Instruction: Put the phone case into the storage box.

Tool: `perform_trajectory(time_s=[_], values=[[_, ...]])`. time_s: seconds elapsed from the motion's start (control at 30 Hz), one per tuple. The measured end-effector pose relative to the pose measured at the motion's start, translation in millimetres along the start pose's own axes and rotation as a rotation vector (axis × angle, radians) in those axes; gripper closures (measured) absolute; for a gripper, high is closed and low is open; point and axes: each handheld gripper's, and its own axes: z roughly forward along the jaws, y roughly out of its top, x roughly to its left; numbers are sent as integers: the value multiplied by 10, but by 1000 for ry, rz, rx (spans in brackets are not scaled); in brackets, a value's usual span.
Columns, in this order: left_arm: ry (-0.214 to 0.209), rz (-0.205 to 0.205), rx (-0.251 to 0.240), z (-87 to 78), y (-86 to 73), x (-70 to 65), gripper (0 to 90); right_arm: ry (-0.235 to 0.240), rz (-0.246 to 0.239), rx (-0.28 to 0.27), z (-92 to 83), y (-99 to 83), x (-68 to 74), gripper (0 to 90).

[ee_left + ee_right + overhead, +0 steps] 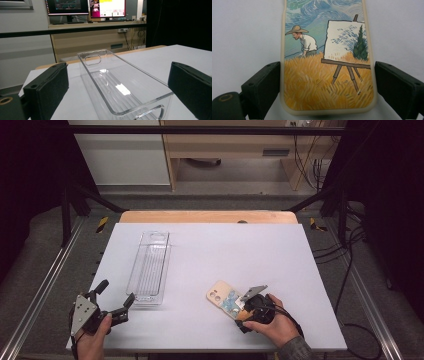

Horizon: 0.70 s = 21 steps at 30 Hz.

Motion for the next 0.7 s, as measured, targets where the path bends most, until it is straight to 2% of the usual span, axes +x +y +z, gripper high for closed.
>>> perform_trajectory(time_s=[0.13, 0.37, 0.7], values=[[-1, 0, 0, 2, 1, -4, 29, -1, -6, -12, -1, -14, 0, 104], [-2, -1, -1, 2, 6, -13, 30, 5, -14, -1, -8, 1, 5, 117], [-1, -7, -1, -11, 16, -17, 30, 14, -20, -59, -25, 27, -38, 122]])
